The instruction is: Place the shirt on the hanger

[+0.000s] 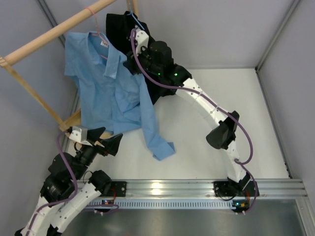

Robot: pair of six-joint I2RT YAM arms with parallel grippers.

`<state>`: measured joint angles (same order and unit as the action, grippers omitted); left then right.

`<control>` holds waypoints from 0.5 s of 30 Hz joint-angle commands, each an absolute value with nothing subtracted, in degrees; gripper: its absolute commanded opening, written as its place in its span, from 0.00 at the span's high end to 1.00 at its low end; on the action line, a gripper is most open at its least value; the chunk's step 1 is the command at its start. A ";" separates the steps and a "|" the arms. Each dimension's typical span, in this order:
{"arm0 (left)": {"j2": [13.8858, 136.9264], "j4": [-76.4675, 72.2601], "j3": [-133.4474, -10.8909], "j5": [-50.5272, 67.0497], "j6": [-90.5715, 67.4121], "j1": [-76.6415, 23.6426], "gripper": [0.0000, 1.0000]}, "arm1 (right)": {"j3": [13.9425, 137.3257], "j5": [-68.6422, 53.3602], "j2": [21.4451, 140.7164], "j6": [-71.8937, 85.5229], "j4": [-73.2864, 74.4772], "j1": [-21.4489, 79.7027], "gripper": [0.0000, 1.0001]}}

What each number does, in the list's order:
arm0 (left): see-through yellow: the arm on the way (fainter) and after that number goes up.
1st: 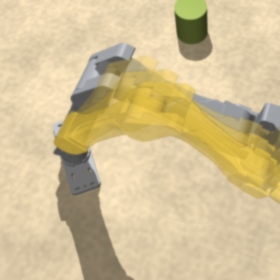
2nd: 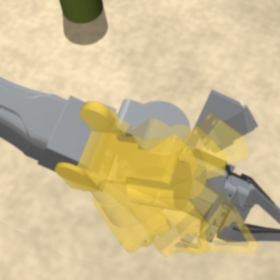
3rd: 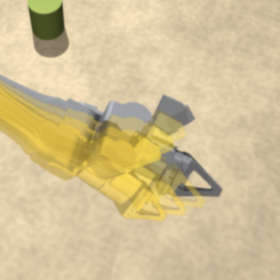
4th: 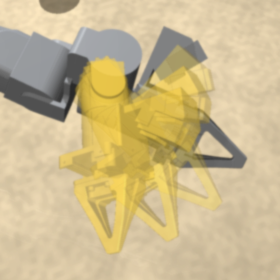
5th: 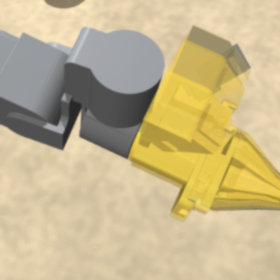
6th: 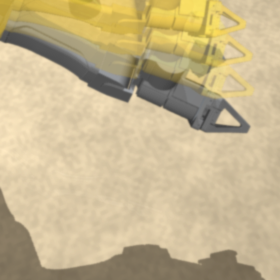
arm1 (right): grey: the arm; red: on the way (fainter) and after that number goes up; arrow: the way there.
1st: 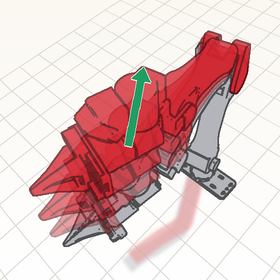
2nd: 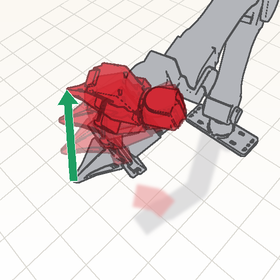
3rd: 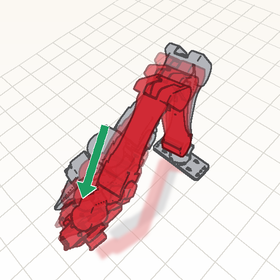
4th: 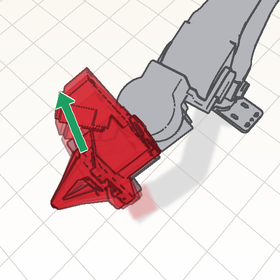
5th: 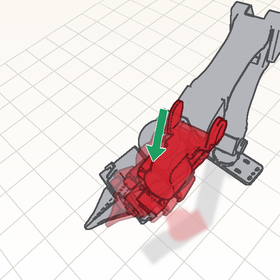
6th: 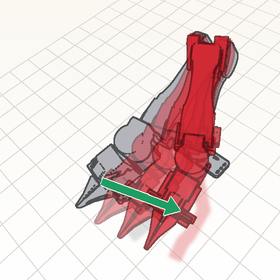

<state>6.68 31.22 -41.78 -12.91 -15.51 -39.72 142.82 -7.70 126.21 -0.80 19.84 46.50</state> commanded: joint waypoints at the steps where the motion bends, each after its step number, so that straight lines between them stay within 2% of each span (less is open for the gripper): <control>1: 8.26 29.00 -42.10 -14.05 -15.12 -39.46 0.02 | 141.42 -8.88 119.45 -1.23 19.69 46.58 0.54; 3: 8.70 29.09 -42.10 -15.11 -14.94 -39.46 0.02 | 138.80 -8.96 116.38 -1.76 19.69 46.85 0.42; 5: 9.40 29.09 -42.19 -17.56 -15.29 -39.46 0.02 | 136.77 -8.70 112.00 -2.28 20.03 46.93 0.14; 8: 11.68 30.31 -42.54 -21.95 -16.52 -39.37 0.02 | 127.83 -7.31 103.75 -2.64 20.39 46.85 0.00; 12: 16.60 32.77 -43.77 -29.77 -18.36 -39.37 0.02 | 114.99 -1.60 90.99 -1.32 22.58 46.85 0.01; 13: 17.83 33.65 -44.55 -31.80 -18.80 -39.29 0.02 | 111.74 0.33 84.70 -0.54 23.28 46.93 0.01; 15: 21.61 36.02 -45.44 -37.51 -19.77 -39.11 0.02 | 97.70 9.37 73.73 1.74 23.47 47.02 0.01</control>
